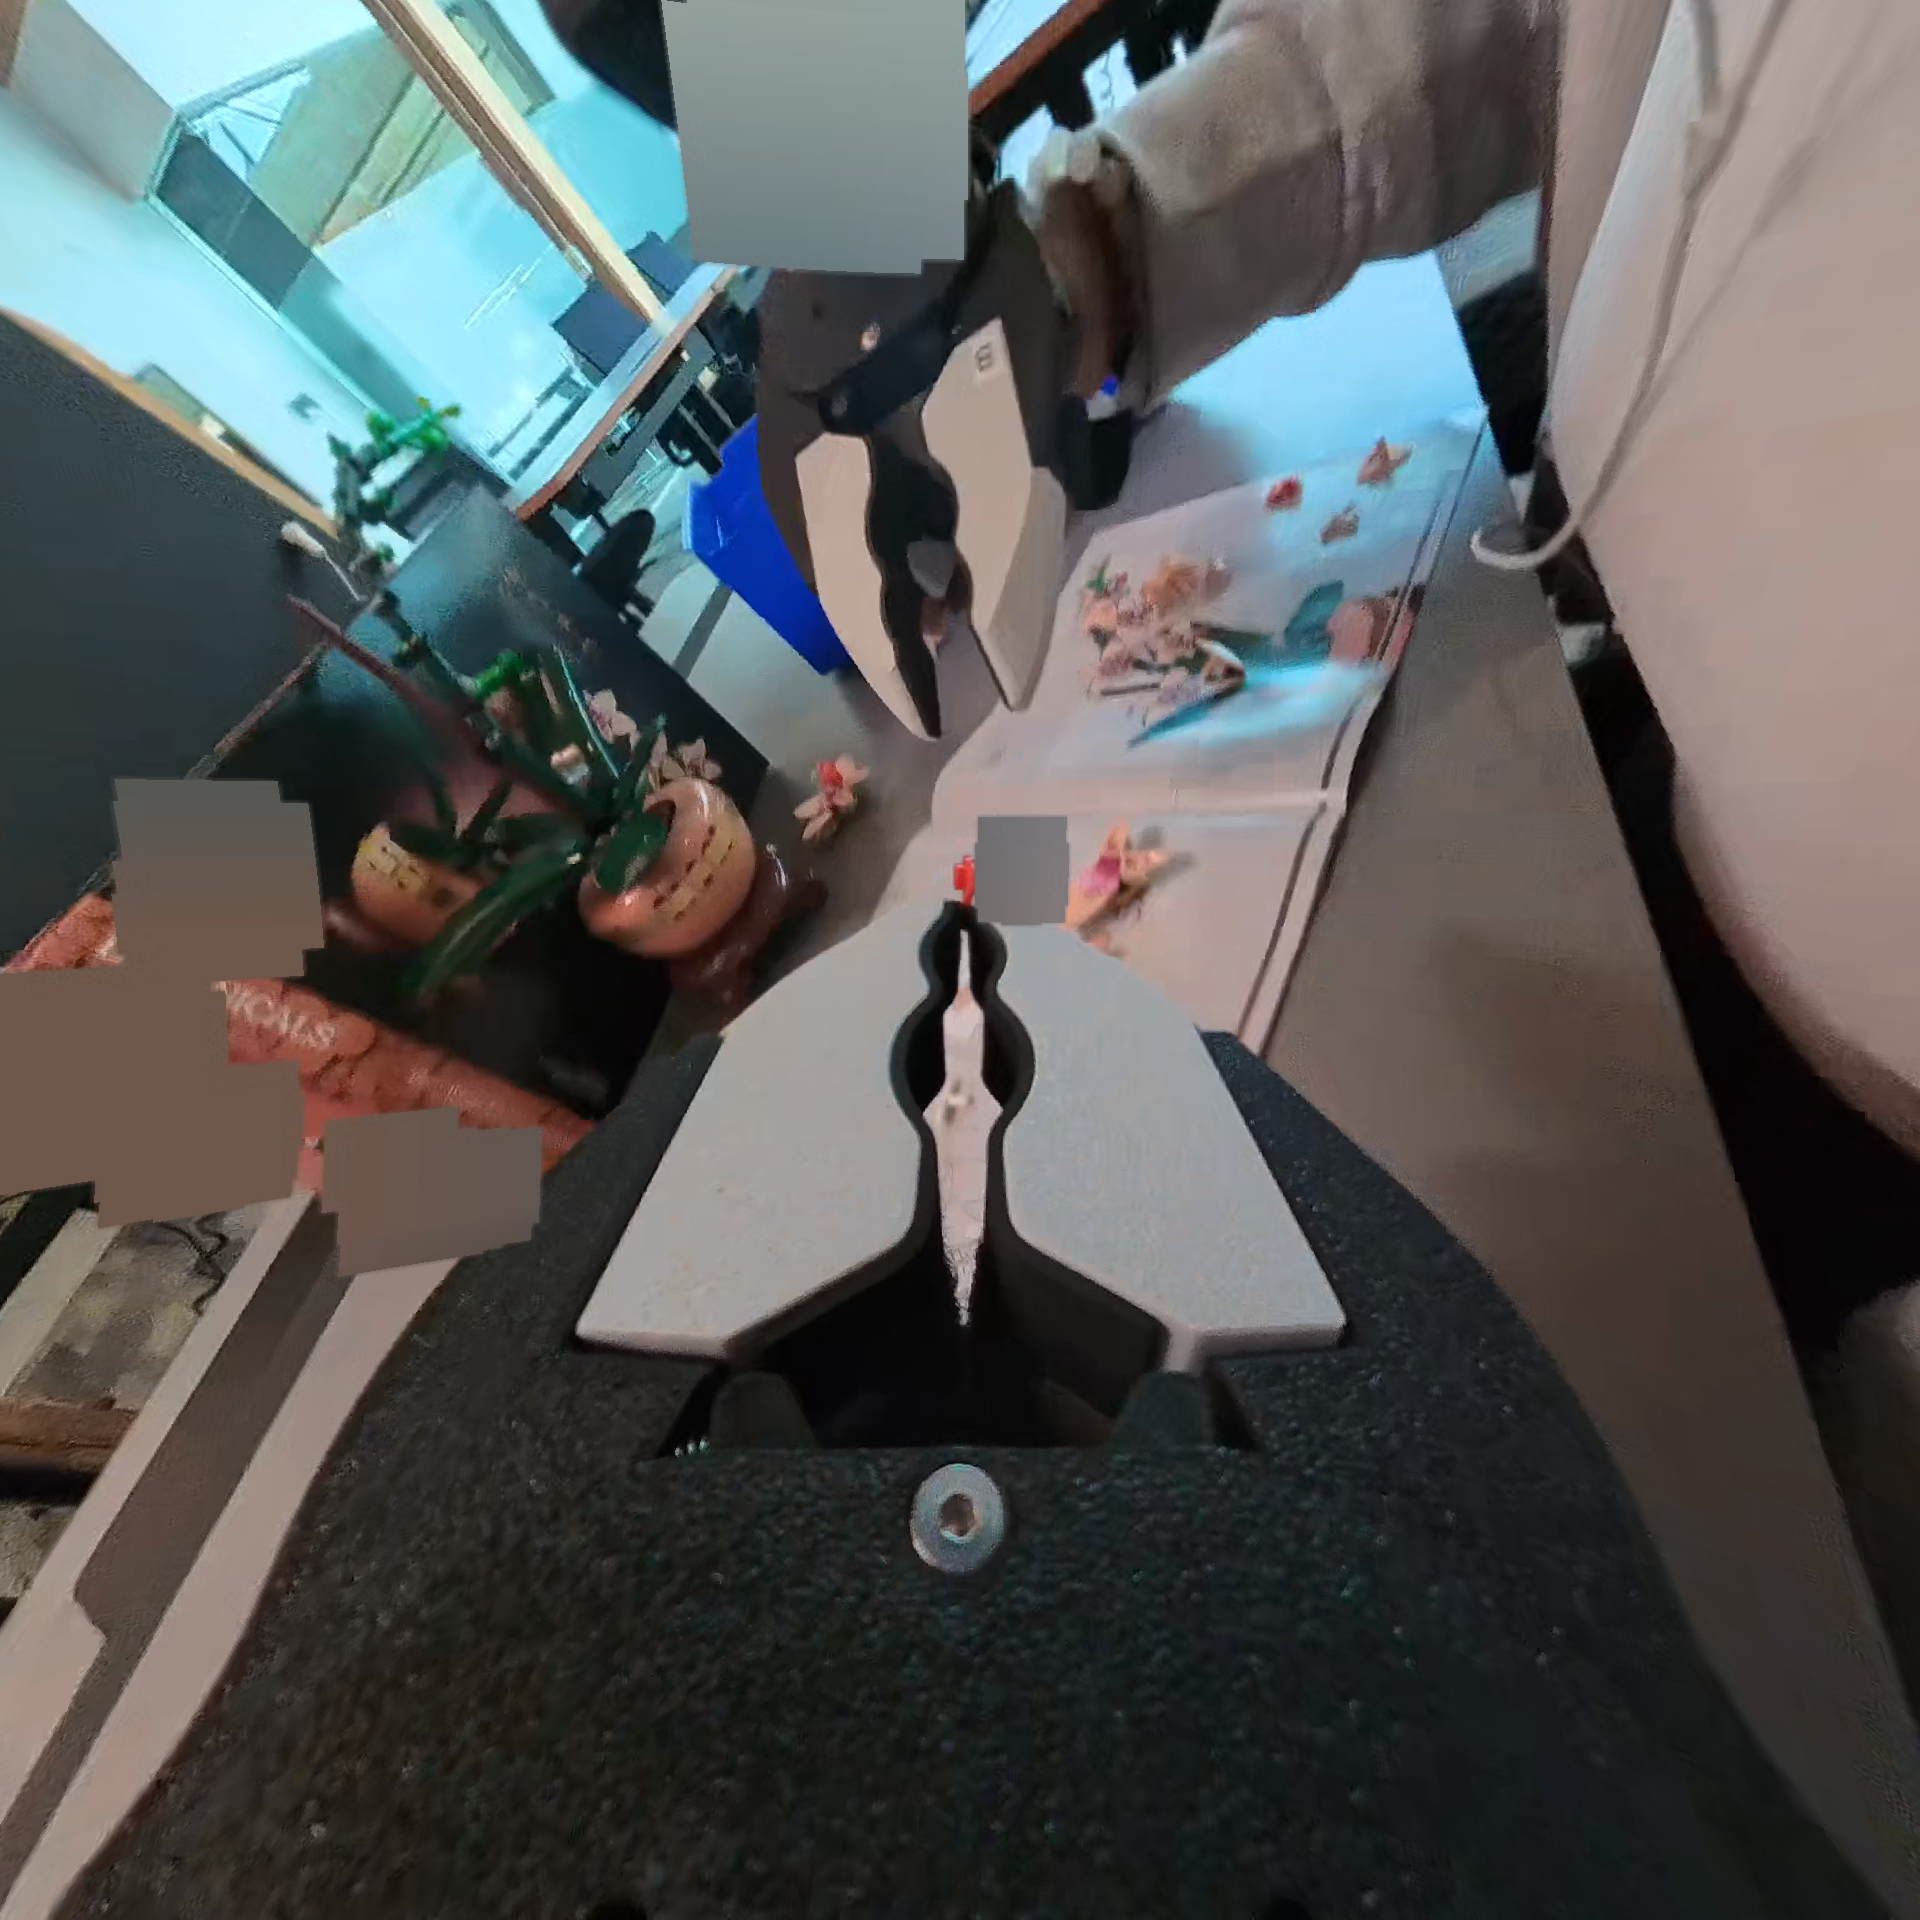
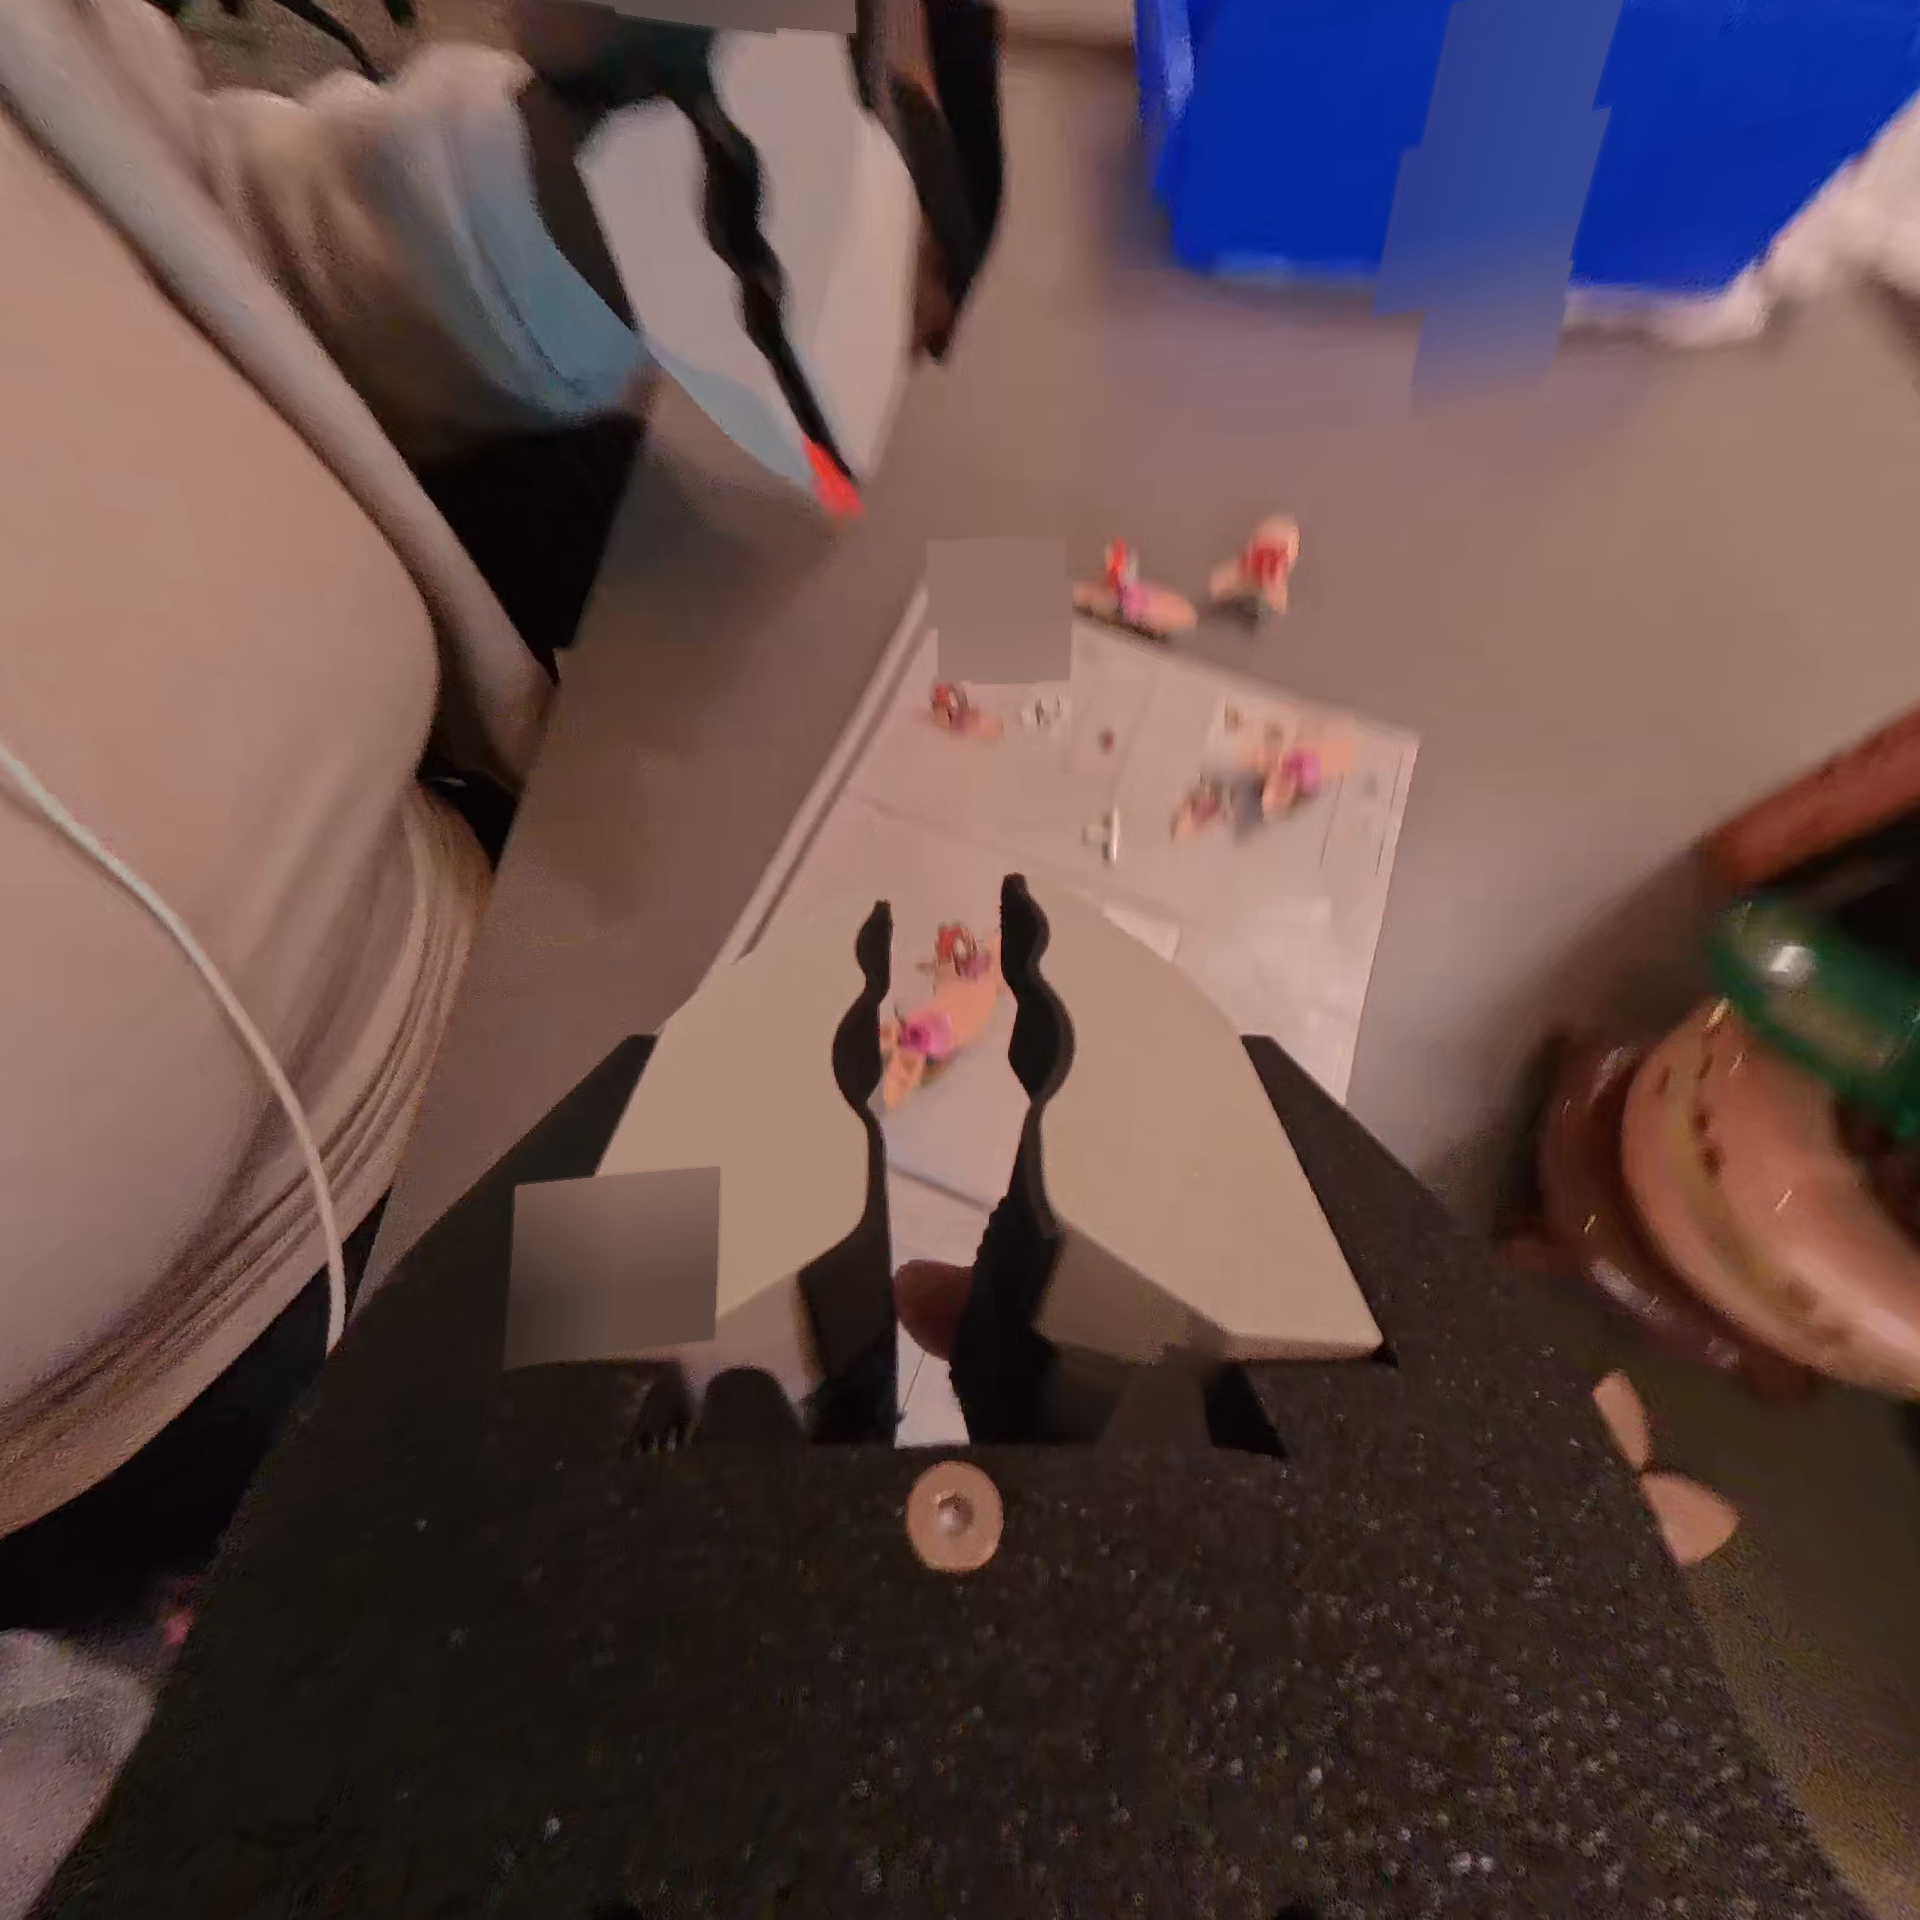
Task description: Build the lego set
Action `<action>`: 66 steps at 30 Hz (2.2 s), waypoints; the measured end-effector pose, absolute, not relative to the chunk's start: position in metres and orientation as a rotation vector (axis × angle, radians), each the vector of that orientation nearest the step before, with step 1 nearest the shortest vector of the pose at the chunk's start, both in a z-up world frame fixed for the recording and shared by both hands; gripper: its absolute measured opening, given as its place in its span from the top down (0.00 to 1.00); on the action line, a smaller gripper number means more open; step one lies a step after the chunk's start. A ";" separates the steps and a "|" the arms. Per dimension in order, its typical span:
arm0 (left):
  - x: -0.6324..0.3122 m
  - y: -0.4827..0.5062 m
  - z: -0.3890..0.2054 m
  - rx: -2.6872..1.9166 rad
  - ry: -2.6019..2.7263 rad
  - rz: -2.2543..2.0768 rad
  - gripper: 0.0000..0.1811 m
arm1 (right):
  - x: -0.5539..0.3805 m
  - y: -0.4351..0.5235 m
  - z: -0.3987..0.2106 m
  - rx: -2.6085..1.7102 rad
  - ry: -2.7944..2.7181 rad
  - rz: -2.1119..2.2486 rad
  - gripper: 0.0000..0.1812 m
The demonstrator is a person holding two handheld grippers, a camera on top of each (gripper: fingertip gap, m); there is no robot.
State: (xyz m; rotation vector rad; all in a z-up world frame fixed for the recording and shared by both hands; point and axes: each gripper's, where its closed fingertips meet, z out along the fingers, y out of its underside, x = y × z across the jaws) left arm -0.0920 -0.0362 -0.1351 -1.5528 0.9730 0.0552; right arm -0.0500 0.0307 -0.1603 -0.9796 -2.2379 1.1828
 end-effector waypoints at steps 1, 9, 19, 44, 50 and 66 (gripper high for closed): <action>-0.097 -0.039 -0.140 -1.557 0.964 0.051 1.00 | -0.052 0.036 -0.170 -1.054 -2.264 1.173 0.90; -0.105 -0.035 -0.161 -1.534 0.939 0.056 0.99 | -0.128 0.042 -0.222 -1.303 -2.316 1.041 0.97; -0.102 -0.042 -0.157 -1.443 0.844 -0.125 1.00 | -0.138 0.030 -0.243 -1.366 -2.446 0.957 0.90; -0.115 -0.037 -0.158 -1.455 0.776 -0.085 0.99 | -0.134 0.013 -0.222 -0.843 -2.366 0.662 0.98; -0.118 -0.036 -0.161 -1.496 0.750 -0.128 1.00 | -0.116 0.012 -0.209 -0.799 -2.341 0.802 0.99; -0.110 -0.039 -0.157 -1.462 0.760 -0.162 1.00 | -0.144 0.063 -0.245 -1.272 -2.626 0.648 0.90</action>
